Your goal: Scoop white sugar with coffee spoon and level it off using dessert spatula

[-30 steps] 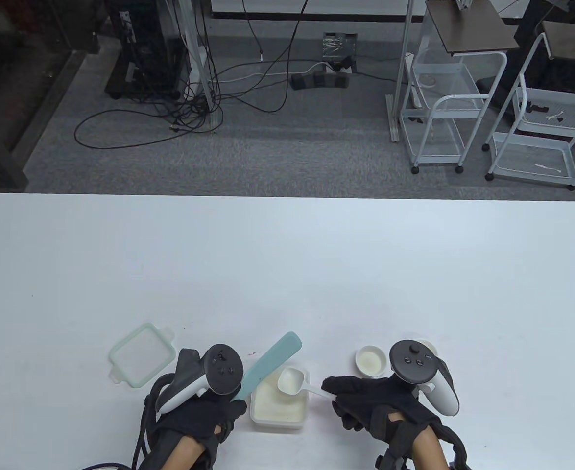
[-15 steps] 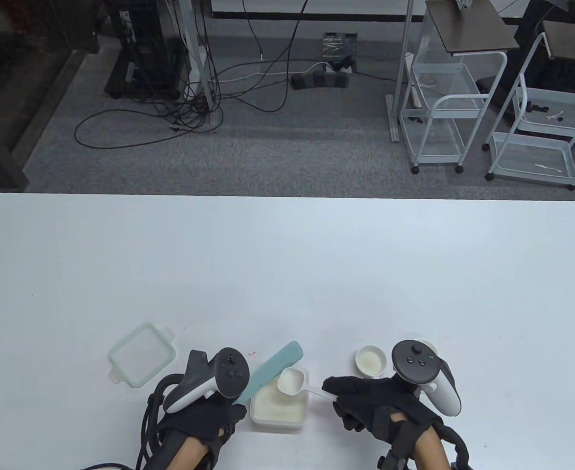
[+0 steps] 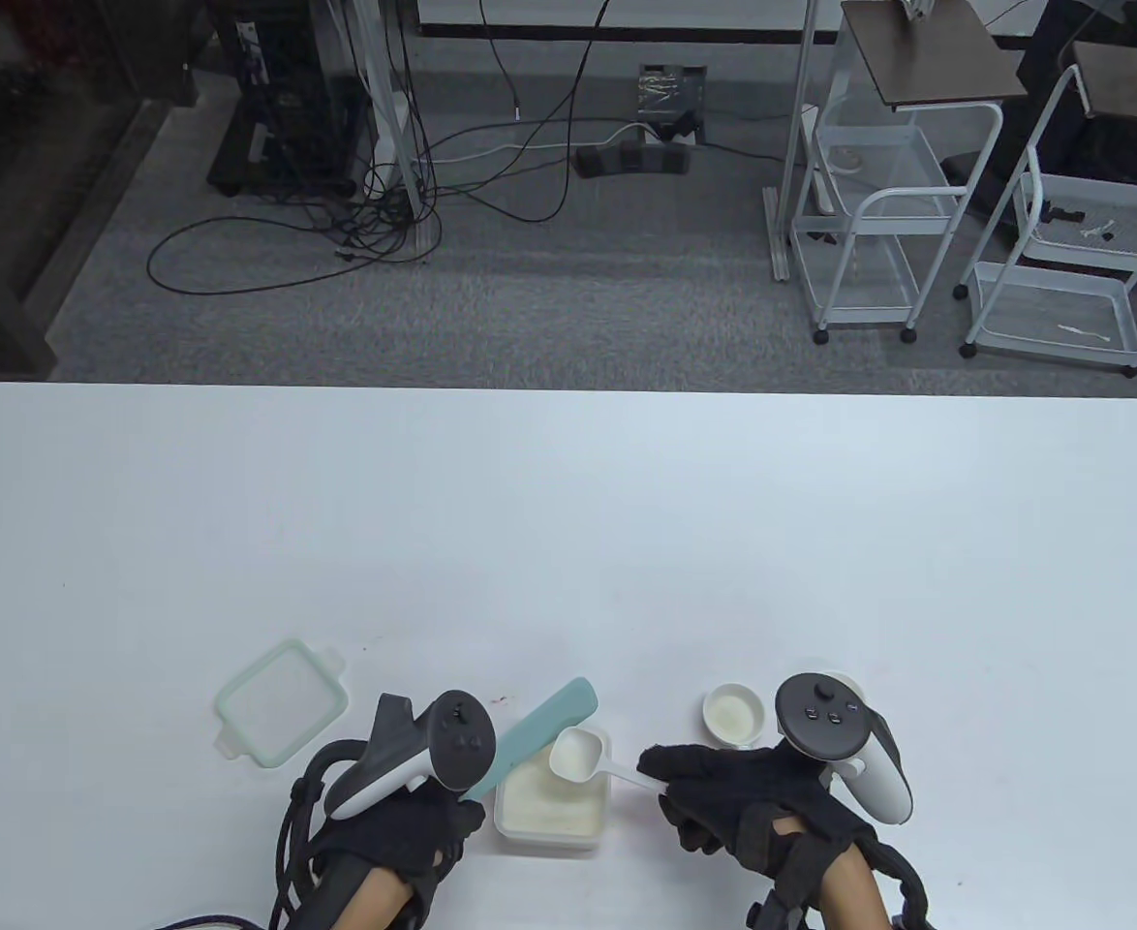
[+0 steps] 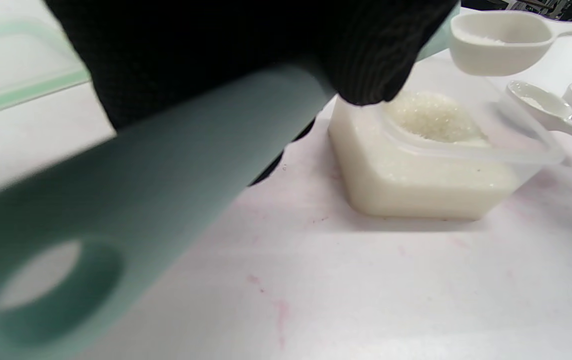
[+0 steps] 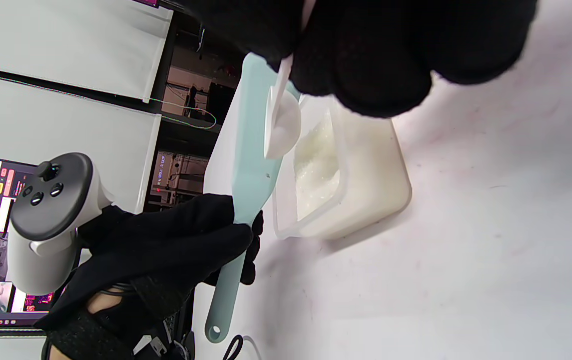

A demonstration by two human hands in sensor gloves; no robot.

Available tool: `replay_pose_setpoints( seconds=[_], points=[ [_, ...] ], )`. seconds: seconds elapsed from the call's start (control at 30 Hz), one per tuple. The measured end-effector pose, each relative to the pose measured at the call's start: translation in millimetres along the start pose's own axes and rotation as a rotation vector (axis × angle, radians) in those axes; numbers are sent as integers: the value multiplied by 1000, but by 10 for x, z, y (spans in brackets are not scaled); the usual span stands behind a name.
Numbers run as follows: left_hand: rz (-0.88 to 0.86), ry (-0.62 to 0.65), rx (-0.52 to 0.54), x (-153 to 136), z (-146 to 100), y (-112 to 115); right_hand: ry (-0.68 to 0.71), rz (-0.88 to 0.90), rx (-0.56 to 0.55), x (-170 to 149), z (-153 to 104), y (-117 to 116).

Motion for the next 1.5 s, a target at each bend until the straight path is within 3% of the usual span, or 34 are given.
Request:
replay_pose_setpoints(
  seconds=[0.13,0.27,0.37,0.87,1.5],
  points=[
    [-81,24,43,-65,20,-50,3,3,-5,1,-2,5],
    [-137,-42,208,-198,-20,-178,10,3,-3,5,-2,6],
    [-142,-97,255,-284,-9,-209,12,3,-4,2,-2,9],
    [-76,-300,193,-642,370,-63,11,7,-11,-7,-5,11],
    [128,-397,118,-564,570,145,-9,-9,-7,-11,15,-10]
  ],
)
Point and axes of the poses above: the tracker on the back of each hand, its own x axis roughly to the thumb side, its own z axis roughly from the wrist to the fingertips, y = z × x, the point moved 1 cm from there along z, roughly from the wrist to the fingertips, and after that the axes turned 11 degrees about -y, right-handed, at the moved point
